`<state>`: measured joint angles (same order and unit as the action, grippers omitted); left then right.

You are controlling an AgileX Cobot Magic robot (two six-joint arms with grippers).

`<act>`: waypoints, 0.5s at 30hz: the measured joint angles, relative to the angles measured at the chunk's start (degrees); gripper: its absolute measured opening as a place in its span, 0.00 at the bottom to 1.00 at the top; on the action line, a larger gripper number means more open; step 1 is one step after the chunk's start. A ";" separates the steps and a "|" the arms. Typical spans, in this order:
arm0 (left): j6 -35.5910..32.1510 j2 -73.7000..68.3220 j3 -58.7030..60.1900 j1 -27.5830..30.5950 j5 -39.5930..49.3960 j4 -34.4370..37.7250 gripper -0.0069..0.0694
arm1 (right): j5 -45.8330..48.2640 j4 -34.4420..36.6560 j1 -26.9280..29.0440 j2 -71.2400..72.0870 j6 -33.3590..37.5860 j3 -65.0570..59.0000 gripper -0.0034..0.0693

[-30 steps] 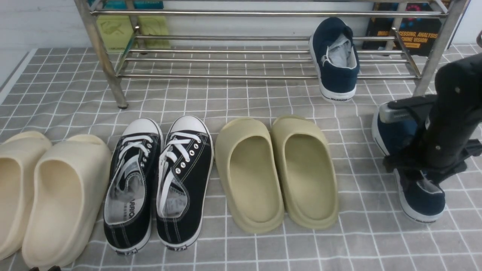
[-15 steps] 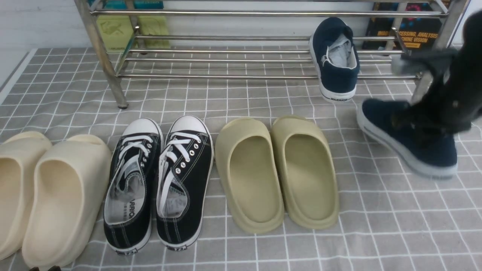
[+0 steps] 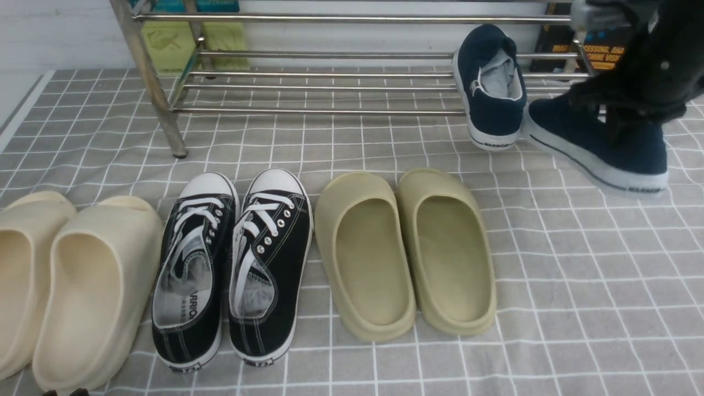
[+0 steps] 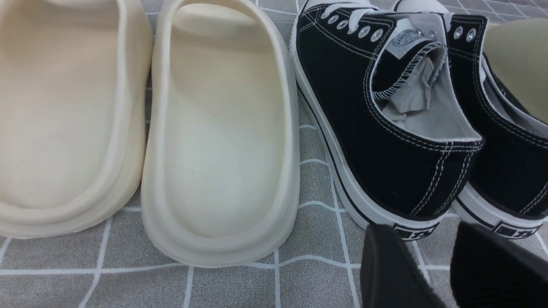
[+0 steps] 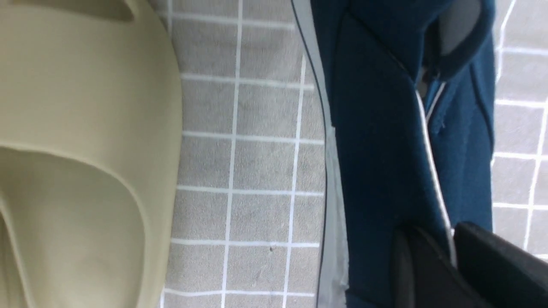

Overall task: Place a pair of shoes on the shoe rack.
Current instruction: Use the right arm to put a shoe into the shoe rack

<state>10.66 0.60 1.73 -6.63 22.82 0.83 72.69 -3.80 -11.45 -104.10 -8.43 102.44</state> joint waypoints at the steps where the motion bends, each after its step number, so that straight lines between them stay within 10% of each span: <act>1: 0.00 0.00 0.00 0.00 0.00 0.00 0.40 | 0.00 -0.16 0.00 -0.08 0.19 0.94 0.22; 15: 0.00 0.00 0.00 0.00 0.00 0.00 0.40 | 0.05 -5.55 -0.05 -0.83 0.06 3.40 0.12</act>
<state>10.66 0.60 1.73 -6.63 22.82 0.83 72.74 -9.35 -11.51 -104.93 -8.38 105.84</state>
